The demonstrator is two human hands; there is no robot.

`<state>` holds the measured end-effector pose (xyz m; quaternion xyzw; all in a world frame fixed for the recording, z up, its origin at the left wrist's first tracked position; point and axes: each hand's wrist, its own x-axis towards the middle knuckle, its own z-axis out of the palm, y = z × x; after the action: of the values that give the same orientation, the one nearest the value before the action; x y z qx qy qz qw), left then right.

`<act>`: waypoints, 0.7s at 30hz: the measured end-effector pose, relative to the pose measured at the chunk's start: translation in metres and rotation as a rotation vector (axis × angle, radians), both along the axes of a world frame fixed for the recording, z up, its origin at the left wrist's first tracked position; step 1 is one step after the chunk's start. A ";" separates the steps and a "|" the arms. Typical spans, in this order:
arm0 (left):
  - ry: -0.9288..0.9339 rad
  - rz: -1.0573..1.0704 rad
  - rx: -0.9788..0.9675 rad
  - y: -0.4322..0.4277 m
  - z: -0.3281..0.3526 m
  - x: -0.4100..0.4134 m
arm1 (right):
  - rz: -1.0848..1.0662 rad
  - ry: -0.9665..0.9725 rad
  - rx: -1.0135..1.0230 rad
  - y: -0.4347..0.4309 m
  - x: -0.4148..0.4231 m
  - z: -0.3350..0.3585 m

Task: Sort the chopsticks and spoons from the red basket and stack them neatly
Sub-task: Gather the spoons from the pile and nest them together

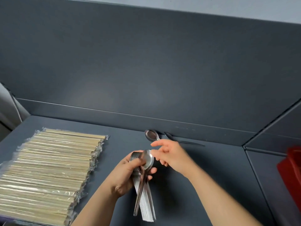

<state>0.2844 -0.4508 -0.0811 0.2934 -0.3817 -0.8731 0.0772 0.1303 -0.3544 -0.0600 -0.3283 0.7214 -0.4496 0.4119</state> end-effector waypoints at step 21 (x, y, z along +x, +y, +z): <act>0.065 0.176 0.041 -0.006 -0.001 -0.008 | 0.110 -0.230 0.122 0.037 0.006 0.015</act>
<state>0.2768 -0.4567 -0.0818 0.2987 -0.3339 -0.8796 0.1600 0.1364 -0.3177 -0.0445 -0.2880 0.6764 -0.4163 0.5350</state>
